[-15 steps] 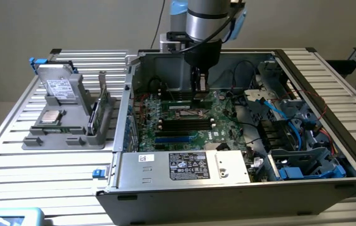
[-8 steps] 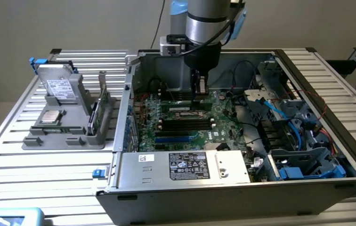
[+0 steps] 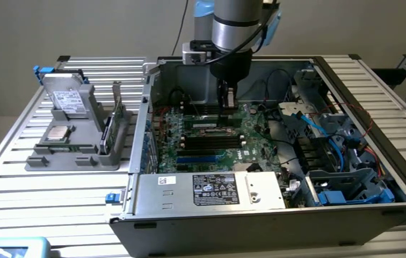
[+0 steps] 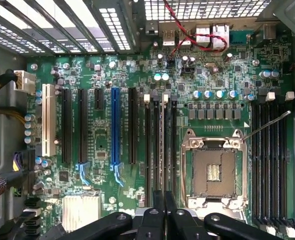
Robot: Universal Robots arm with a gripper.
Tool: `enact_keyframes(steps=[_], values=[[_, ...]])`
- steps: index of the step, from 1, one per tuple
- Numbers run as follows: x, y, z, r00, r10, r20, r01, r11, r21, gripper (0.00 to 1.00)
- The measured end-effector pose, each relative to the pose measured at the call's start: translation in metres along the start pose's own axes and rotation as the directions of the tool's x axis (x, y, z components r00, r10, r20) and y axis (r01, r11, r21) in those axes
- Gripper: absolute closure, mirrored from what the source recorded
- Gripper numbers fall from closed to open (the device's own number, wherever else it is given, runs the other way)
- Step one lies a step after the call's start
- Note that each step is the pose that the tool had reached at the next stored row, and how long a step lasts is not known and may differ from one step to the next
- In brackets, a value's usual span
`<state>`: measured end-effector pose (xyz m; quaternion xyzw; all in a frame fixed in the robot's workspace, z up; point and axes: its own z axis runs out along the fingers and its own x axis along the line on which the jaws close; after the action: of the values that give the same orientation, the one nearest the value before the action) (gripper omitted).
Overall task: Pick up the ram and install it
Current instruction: 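Insert the ram into the slot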
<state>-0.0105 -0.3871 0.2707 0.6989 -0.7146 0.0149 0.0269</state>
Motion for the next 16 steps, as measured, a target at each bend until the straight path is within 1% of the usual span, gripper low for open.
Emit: enact_keyframes(steps=[12,14,16], values=[[0.0005,-0.0011,0.0023,0.9999,0.010,-0.0009,-0.010,1.0000,-0.0004,0.88],[0.0005,-0.0012,0.0024,0.9999,0.012,-0.0011,-0.012,0.9999,0.0010,0.88],[0.0005,-0.0011,0.0025,0.9999,0.013,-0.0033,-0.013,0.9999,0.0032,0.88]])
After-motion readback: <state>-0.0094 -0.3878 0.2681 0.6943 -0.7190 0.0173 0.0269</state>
